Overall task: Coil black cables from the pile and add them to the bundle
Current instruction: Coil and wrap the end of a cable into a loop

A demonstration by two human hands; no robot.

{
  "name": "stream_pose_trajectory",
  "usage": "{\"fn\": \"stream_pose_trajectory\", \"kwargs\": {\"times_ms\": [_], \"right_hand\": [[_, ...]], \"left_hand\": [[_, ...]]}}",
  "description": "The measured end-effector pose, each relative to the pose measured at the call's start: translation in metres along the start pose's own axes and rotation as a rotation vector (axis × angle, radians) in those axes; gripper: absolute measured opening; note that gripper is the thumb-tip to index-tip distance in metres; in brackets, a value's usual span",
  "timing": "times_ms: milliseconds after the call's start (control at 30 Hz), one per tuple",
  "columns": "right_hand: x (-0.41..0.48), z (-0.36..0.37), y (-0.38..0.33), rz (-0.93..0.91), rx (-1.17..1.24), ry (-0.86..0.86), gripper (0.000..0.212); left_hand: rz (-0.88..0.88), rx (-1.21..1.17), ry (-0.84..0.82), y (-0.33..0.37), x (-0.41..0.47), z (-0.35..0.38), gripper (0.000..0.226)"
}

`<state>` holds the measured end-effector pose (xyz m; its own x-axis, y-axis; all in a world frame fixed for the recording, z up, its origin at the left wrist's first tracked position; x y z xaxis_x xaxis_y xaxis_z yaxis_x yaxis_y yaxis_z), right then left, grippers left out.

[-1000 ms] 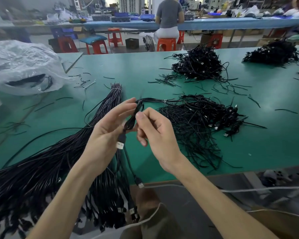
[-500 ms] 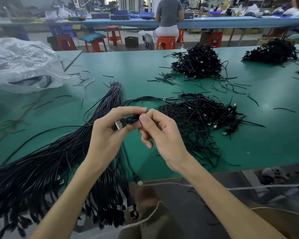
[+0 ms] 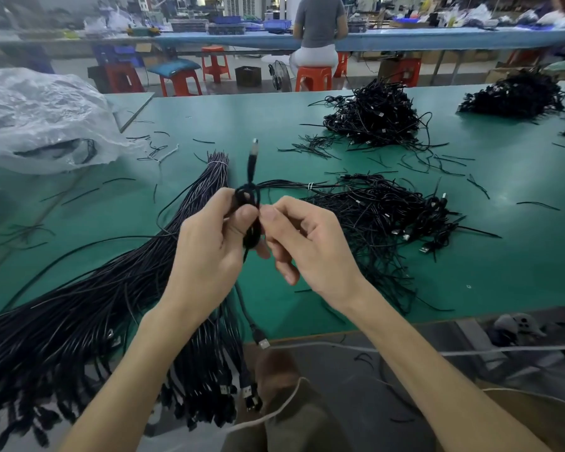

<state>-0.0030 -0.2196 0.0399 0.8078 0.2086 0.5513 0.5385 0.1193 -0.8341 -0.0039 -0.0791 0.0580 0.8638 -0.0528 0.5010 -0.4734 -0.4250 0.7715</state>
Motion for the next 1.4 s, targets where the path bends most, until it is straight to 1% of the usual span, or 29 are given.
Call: {"fn": "stream_pose_trajectory", "kwargs": {"times_ms": [100, 133, 200, 267, 333, 400, 500, 567, 633, 667, 733, 800, 833, 900, 933, 1000, 1033, 1067, 1100, 1167, 1200, 1267, 1333, 1400], "right_hand": [[-0.004, -0.011, 0.012, 0.024, -0.119, 0.001, 0.032], [-0.007, -0.013, 0.017, 0.038, -0.169, -0.009, 0.032], [-0.010, -0.017, 0.023, 0.042, -0.292, -0.036, 0.031], [-0.009, -0.020, 0.024, -0.016, -0.528, -0.116, 0.029], [-0.007, -0.018, 0.022, -0.107, -0.782, -0.243, 0.026], [-0.005, -0.014, 0.015, -0.251, -0.980, -0.365, 0.024], [-0.012, -0.001, 0.004, -0.608, -1.302, -0.582, 0.009], [-0.017, 0.002, 0.004, -0.788, -1.414, -0.695, 0.016], [-0.017, -0.001, 0.003, -0.861, -1.423, -0.708, 0.020], [-0.016, -0.002, 0.002, -0.845, -1.404, -0.685, 0.017], [-0.013, -0.006, 0.001, -0.756, -1.324, -0.589, 0.015], [-0.011, -0.010, 0.001, -0.637, -1.238, -0.485, 0.022], [-0.011, -0.014, 0.000, -0.575, -1.195, -0.437, 0.026], [-0.012, -0.021, -0.001, -0.486, -1.120, -0.351, 0.030], [-0.013, -0.023, -0.001, -0.455, -1.087, -0.323, 0.031], [-0.016, -0.024, 0.001, -0.384, -0.993, -0.294, 0.028], [-0.017, -0.024, 0.002, -0.350, -0.937, -0.282, 0.026], [-0.018, -0.024, 0.003, -0.325, -0.893, -0.265, 0.026], [-0.018, -0.024, 0.002, -0.309, -0.863, -0.244, 0.025], [-0.018, -0.026, 0.002, -0.296, -0.831, -0.202, 0.023], [-0.017, -0.028, 0.002, -0.296, -0.828, -0.186, 0.023], [-0.017, -0.028, 0.001, -0.301, -0.834, -0.162, 0.024], [-0.019, -0.028, 0.001, -0.290, -0.811, -0.141, 0.025], [-0.020, -0.027, -0.001, -0.289, -0.794, -0.128, 0.025]], "left_hand": [[-0.322, -0.285, -0.237, -0.014, 0.005, 0.015, 0.026], [-0.400, -0.311, -0.295, -0.019, 0.005, 0.019, 0.028], [-0.503, -0.324, -0.383, -0.030, 0.004, 0.025, 0.032], [-0.587, -0.332, -0.452, -0.040, 0.001, 0.029, 0.033], [-0.673, -0.334, -0.537, -0.050, -0.002, 0.033, 0.034], [-0.776, -0.360, -0.626, -0.059, -0.006, 0.037, 0.033], [-0.904, -0.395, -0.766, -0.065, -0.012, 0.042, 0.034], [-0.942, -0.395, -0.845, -0.066, -0.015, 0.043, 0.034], [-0.940, -0.402, -0.880, -0.065, -0.016, 0.044, 0.031], [-0.923, -0.411, -0.872, -0.065, -0.016, 0.045, 0.030], [-0.871, -0.447, -0.850, -0.063, -0.014, 0.047, 0.030], [-0.831, -0.508, -0.863, -0.061, -0.012, 0.044, 0.027], [-0.819, -0.559, -0.882, -0.060, -0.012, 0.041, 0.029], [-0.791, -0.674, -0.901, -0.059, -0.011, 0.033, 0.053], [-0.748, -0.684, -0.896, -0.058, -0.010, 0.028, 0.065], [-0.581, -0.565, -0.865, -0.054, -0.011, 0.023, 0.077], [-0.489, -0.493, -0.845, -0.051, -0.012, 0.023, 0.075], [-0.413, -0.442, -0.820, -0.047, -0.012, 0.023, 0.067], [-0.370, -0.413, -0.784, -0.044, -0.012, 0.023, 0.055], [-0.336, -0.351, -0.684, -0.044, -0.008, 0.019, 0.026], [-0.310, -0.285, -0.641, -0.044, -0.006, 0.019, 0.017], [-0.272, -0.170, -0.597, -0.044, -0.006, 0.021, 0.012], [-0.282, -0.166, -0.574, -0.044, -0.008, 0.026, 0.022], [-0.270, -0.164, -0.538, -0.044, -0.008, 0.030, 0.023]]}}
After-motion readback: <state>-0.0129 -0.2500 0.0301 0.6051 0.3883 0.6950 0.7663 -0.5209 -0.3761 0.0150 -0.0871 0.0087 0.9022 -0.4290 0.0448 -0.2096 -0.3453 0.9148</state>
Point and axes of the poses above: each hand's wrist, its own x-axis towards the middle knuckle, its own z-axis out of the palm, y = z × x, the point moved 6 cm from there along x, towards the middle knuckle, and after that the axes turned 9 degrees about -z, right-handed, at the moved point
